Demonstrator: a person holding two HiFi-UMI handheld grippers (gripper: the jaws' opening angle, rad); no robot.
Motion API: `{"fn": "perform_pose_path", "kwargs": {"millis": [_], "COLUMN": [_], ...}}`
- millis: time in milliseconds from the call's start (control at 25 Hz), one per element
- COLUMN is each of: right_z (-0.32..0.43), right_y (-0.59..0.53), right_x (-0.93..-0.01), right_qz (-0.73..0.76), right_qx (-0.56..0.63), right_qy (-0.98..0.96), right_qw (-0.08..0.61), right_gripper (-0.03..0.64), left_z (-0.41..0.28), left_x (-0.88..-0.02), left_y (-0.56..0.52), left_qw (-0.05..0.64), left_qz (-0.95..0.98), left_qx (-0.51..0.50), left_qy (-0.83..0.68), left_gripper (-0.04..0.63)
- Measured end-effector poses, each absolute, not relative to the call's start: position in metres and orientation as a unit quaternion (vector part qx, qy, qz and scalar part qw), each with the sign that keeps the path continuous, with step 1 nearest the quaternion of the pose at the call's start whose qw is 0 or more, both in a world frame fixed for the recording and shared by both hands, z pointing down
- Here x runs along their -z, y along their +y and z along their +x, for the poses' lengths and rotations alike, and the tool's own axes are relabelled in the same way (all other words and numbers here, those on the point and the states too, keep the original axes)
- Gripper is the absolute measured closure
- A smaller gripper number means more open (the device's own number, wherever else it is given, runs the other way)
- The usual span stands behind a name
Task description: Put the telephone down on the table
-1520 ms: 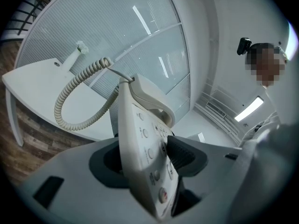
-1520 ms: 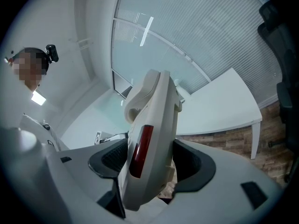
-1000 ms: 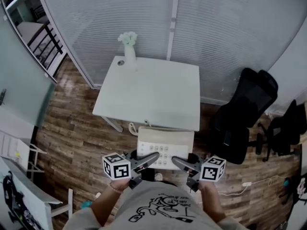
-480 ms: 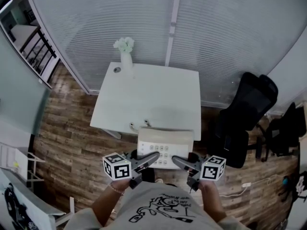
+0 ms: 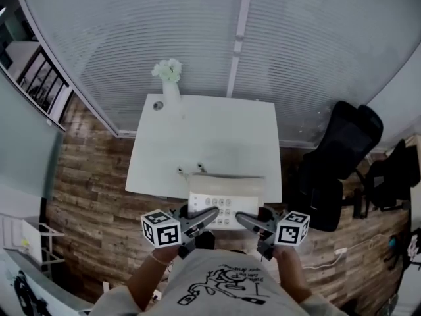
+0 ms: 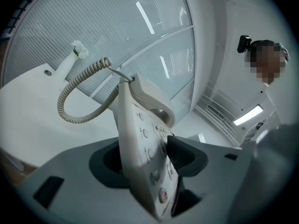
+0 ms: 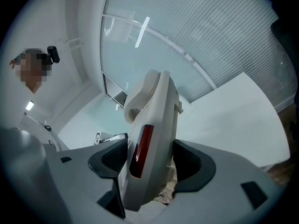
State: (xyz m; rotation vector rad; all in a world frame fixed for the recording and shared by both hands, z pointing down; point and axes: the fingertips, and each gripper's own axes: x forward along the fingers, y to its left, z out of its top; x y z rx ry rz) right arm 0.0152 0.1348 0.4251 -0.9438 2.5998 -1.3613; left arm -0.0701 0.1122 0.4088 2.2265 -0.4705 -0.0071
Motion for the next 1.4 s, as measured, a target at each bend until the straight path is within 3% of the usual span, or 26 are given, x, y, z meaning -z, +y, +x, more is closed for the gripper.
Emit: {"fn": "perform_pose_path", "kwargs": {"millis": [760, 1400], "right_z": [-0.023, 0.001], "right_y": [0.075, 0.047], "right_x": [-0.430, -0.434], "right_qz": [-0.308, -0.300], "right_qx": [0.453, 0.456], "right_qy": [0.836, 0.838], "right_qw": [0.025, 0.025], "right_gripper": [0.302, 0.302], "left_z": [-0.107, -0.083], "left_x": [-0.417, -0.422], "left_y": [0.053, 0.028], "left_qw": [0.437, 0.451], "left_qz": [0.880, 0.871], "left_qx": [0.007, 0.008], "left_qy": [-0.187, -0.196], "left_gripper": [0.353, 0.354]}}
